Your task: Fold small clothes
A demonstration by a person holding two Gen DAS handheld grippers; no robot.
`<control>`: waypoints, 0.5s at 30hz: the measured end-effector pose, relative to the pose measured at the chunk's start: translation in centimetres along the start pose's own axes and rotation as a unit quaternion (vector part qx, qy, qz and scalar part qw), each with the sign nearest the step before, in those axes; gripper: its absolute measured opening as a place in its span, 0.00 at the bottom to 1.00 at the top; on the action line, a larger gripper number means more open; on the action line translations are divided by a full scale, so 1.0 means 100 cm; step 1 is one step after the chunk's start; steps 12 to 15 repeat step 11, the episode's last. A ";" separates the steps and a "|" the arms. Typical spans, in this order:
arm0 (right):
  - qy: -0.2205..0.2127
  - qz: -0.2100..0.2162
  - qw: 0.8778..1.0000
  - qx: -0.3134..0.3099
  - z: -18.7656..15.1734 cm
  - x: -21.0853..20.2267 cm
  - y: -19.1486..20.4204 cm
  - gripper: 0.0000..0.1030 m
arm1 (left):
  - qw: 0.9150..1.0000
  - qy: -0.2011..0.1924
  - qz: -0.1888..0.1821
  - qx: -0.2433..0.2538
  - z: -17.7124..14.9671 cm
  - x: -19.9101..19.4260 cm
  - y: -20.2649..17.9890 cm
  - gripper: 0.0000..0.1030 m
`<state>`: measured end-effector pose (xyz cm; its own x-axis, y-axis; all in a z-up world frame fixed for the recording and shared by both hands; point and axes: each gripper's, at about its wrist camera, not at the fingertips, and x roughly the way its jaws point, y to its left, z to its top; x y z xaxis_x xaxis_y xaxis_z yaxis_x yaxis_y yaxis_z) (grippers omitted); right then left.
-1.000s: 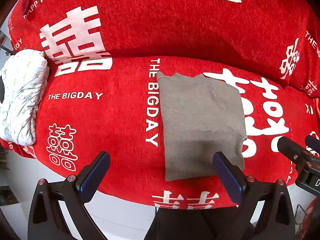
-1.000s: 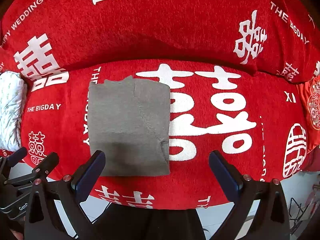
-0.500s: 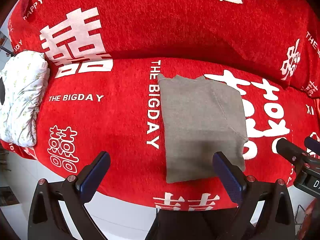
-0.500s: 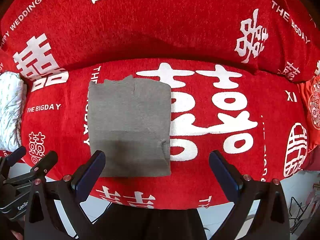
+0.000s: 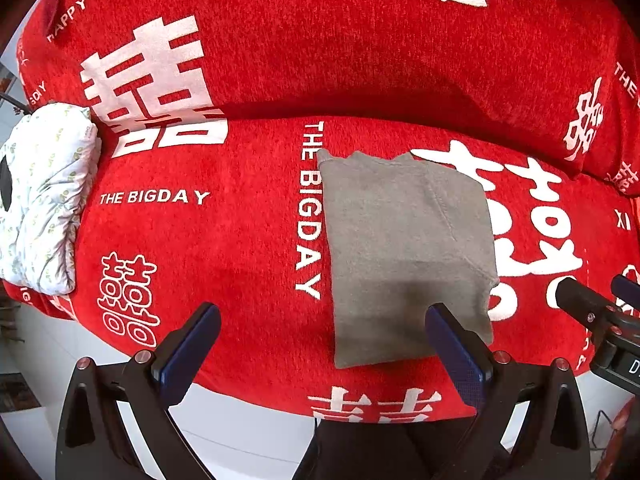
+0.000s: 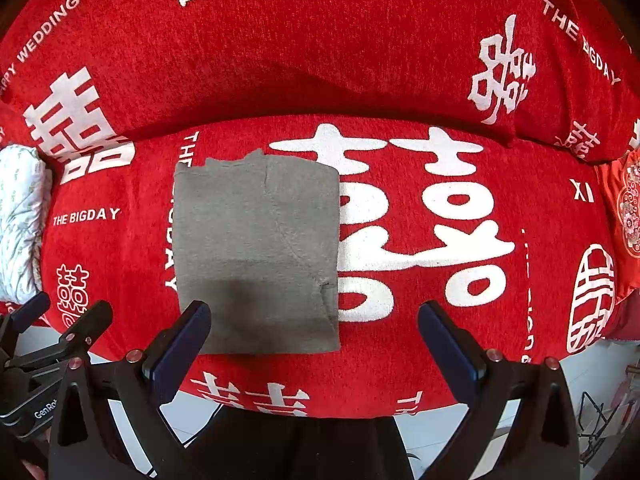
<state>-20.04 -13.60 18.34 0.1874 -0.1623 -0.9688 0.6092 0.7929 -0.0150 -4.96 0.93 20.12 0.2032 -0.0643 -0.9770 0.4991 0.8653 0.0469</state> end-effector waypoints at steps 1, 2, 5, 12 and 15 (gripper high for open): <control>0.000 0.000 1.000 0.000 0.000 0.000 0.000 1.00 | 1.000 0.000 0.000 0.000 0.000 0.000 0.000 0.99; 0.001 0.000 1.000 0.000 0.000 0.000 0.000 1.00 | 1.000 0.000 0.000 0.000 0.000 0.000 0.000 0.99; 0.003 0.000 1.000 0.000 0.000 0.001 -0.001 1.00 | 1.000 -0.001 -0.001 0.000 0.000 0.000 0.000 0.99; 0.005 -0.001 1.000 0.001 -0.001 0.002 -0.002 1.00 | 1.000 -0.003 -0.006 -0.002 -0.002 0.000 -0.002 0.99; 0.005 -0.001 1.000 0.001 -0.001 0.002 -0.002 1.00 | 1.000 -0.003 -0.006 -0.002 -0.002 0.000 -0.002 0.99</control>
